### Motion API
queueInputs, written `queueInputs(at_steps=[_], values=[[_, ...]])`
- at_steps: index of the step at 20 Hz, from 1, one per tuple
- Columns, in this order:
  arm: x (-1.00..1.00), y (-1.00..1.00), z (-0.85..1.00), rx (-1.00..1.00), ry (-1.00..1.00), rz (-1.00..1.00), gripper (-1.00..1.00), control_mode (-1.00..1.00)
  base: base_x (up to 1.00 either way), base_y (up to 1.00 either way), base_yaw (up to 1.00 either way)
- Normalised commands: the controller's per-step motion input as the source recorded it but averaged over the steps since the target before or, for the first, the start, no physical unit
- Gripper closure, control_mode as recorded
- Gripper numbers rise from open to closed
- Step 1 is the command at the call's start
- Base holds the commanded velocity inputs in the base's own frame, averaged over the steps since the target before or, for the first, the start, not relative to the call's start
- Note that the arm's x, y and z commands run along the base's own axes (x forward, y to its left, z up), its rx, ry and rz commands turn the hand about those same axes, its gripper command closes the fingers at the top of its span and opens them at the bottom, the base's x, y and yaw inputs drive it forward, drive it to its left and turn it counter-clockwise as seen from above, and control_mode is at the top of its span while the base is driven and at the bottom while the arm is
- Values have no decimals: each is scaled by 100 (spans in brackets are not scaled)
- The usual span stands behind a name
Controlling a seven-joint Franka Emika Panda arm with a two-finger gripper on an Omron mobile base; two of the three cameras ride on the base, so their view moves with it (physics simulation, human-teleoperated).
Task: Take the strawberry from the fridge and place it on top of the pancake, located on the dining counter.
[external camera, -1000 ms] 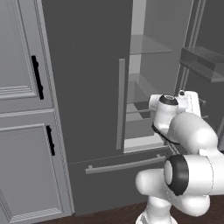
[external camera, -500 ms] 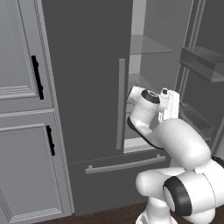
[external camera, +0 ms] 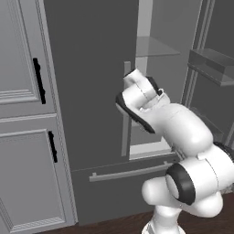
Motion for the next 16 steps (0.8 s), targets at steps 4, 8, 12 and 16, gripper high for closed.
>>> queueInputs(at_steps=[4, 8, 12, 16], values=[[69, 38, -29, 50, -53, -49, -100, -100, 0, 0, 0], [44, 3, -30, 66, -74, -52, -100, -100, 0, 0, 0], [26, 15, -14, 45, -87, -46, -100, -100, 0, 0, 0], [22, 67, 15, 5, -62, -11, -100, -100, 0, 0, 0]])
